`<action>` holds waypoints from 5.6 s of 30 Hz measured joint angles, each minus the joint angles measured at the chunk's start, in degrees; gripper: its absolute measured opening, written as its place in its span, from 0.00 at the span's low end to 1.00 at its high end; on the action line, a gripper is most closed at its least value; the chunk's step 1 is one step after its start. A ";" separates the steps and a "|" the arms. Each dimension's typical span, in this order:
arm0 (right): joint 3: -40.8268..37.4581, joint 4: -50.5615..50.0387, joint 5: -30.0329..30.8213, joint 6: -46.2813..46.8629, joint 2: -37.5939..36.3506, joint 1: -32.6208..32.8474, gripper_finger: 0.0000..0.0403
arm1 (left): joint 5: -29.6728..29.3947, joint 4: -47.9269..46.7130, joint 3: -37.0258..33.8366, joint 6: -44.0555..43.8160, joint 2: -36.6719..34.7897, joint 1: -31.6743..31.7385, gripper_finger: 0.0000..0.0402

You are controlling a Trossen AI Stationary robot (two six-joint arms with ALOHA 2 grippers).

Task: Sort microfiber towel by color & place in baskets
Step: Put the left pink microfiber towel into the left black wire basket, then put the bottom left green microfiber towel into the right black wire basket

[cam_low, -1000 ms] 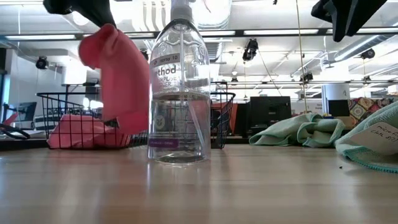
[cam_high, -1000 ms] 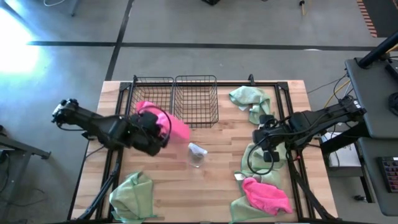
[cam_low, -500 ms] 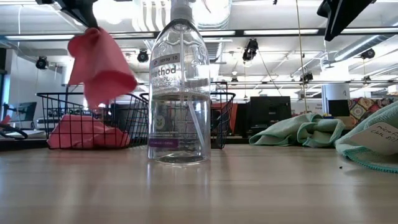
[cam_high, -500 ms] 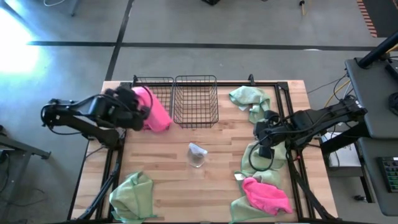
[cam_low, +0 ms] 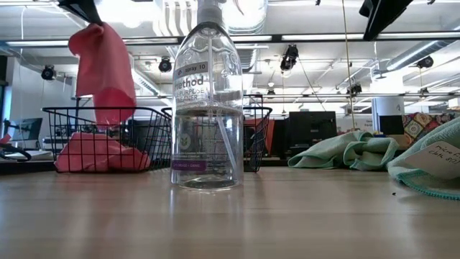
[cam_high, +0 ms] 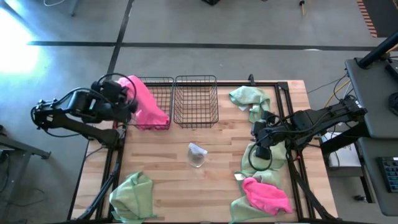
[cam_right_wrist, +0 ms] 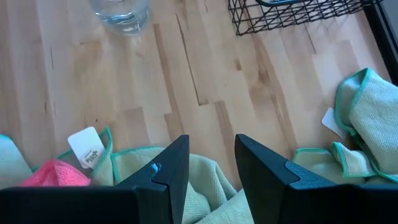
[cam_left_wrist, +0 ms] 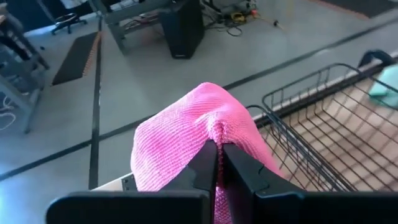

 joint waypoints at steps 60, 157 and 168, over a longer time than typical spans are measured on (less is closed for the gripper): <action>0.00 -3.09 8.82 0.55 -0.09 0.02 0.31 | 39.55 5.26 0.00 -34.67 14.69 -39.16 0.35; 0.00 9.36 0.84 6.60 3.98 0.12 0.31 | 49.37 51.80 -35.60 -68.34 27.95 -60.71 0.35; 0.00 9.33 0.87 6.55 3.98 0.11 0.31 | 48.91 49.26 -34.32 -68.95 28.25 -58.78 0.33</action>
